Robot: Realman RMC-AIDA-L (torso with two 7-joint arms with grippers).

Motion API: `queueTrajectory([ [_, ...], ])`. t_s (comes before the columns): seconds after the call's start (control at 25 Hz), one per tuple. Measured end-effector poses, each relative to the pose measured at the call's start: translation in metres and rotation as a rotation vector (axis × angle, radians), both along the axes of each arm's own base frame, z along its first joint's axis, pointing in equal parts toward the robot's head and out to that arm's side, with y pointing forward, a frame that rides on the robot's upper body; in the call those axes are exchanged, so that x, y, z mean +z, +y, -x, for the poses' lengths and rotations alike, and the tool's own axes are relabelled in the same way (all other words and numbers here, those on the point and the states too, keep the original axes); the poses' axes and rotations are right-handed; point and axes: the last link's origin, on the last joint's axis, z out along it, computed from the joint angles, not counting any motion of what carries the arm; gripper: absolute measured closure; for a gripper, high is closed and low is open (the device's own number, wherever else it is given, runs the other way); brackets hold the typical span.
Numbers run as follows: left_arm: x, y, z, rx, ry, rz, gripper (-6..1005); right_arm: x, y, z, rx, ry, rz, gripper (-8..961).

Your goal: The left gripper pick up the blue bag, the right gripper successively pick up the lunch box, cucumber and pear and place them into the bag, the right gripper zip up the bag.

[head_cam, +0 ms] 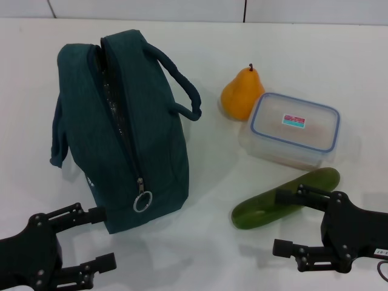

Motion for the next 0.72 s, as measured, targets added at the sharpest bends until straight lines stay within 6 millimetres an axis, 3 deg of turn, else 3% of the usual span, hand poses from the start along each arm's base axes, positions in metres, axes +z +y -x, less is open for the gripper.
queueTrajectory([
  [0.52, 0.0006, 0.0004, 0.0002, -0.001, 0.002, 0.001, 200, 0.0, 0.0001, -0.0005, -0.004, -0.001, -0.003, 93],
  [0.72, 0.007, 0.0025, 0.0016, 0.089, -0.046, 0.023, 200, 0.0002, -0.0001, -0.0007, -0.006, 0.001, -0.005, 97],
])
